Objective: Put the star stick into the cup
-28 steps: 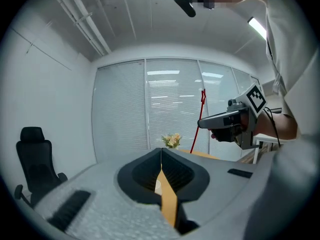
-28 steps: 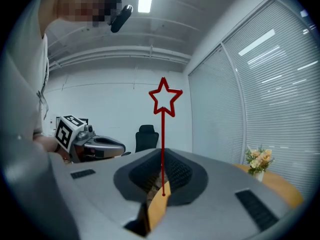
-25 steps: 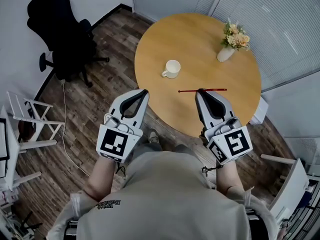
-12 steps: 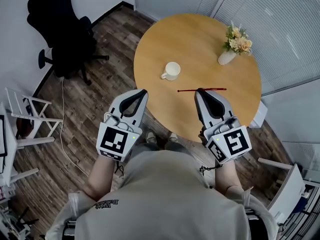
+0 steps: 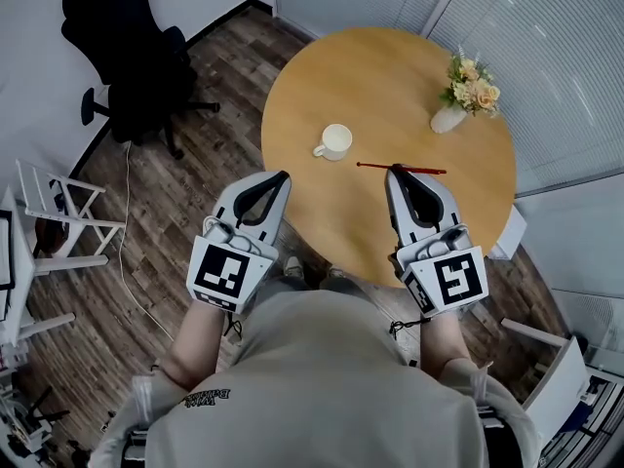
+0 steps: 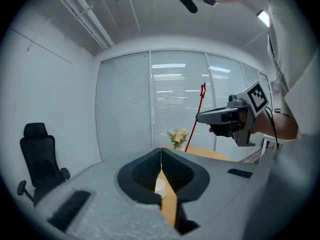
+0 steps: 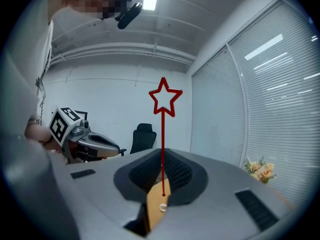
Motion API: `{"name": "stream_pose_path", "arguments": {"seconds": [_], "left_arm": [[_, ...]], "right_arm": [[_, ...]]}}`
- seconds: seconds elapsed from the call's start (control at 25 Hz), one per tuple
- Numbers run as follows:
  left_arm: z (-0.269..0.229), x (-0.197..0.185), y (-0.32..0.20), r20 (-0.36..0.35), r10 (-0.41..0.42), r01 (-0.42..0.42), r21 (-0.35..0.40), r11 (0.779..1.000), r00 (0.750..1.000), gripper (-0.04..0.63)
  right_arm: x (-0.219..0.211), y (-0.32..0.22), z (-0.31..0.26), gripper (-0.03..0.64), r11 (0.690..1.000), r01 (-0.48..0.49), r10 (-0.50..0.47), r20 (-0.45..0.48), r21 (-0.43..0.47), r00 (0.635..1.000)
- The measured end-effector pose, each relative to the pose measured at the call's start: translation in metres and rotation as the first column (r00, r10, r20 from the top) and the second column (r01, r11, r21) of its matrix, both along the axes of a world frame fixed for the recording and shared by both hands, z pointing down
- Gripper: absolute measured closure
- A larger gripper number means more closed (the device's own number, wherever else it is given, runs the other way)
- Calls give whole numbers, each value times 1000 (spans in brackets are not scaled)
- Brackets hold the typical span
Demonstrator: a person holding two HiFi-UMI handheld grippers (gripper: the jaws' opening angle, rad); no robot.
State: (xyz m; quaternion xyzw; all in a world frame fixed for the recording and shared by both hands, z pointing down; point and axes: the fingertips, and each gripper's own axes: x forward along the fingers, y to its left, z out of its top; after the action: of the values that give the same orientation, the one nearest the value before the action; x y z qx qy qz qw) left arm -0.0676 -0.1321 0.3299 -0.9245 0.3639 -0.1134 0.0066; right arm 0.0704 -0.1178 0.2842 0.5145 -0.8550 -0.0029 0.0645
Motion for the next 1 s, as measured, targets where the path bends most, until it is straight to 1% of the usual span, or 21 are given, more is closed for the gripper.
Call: {"name": "stream_pose_path", "arguments": {"seconds": [0.16,0.28,0.36,0.44,0.52,0.56,0.68,0.76,0.92,1.0], "left_arm": [[-6,13,-10,-13,-10,10,7,1000,1000,574],[-5,17,-21,-2,-22,22,20,1000,1000,574],[-3,17,-30,17,-24,23,36,999,1000,572],[0,19,-38,49,-30,28,54,998,998,574],[2,22,-45,88,-35,27,82,996,995,574],[4,24,-48,95,-34,26,88,996,995,572],[13,29,-60,74,-30,25,64,998,997,573],[24,31,-69,72,-29,26,42,999,997,574],[47,39,-80,128,-14,13,4,1000,992,574],[57,42,-86,144,-9,10,-7,1000,990,574]], "right_arm": [[5,-15,-6,580,1000,18,-18,16,17,1000],[5,-31,-6,580,999,32,-32,17,21,999],[3,-43,-6,580,999,41,-41,14,25,999],[2,-56,-2,580,998,49,-49,0,26,999],[2,-68,6,580,998,57,-57,-11,17,998],[2,-74,11,580,998,61,-61,-11,8,998],[2,-91,29,580,998,65,-66,-9,-25,998],[2,-103,43,580,997,67,-67,-1,-49,998],[4,-127,70,580,997,44,-43,11,-70,999],[4,-139,84,580,996,33,-33,10,-86,999]]}}
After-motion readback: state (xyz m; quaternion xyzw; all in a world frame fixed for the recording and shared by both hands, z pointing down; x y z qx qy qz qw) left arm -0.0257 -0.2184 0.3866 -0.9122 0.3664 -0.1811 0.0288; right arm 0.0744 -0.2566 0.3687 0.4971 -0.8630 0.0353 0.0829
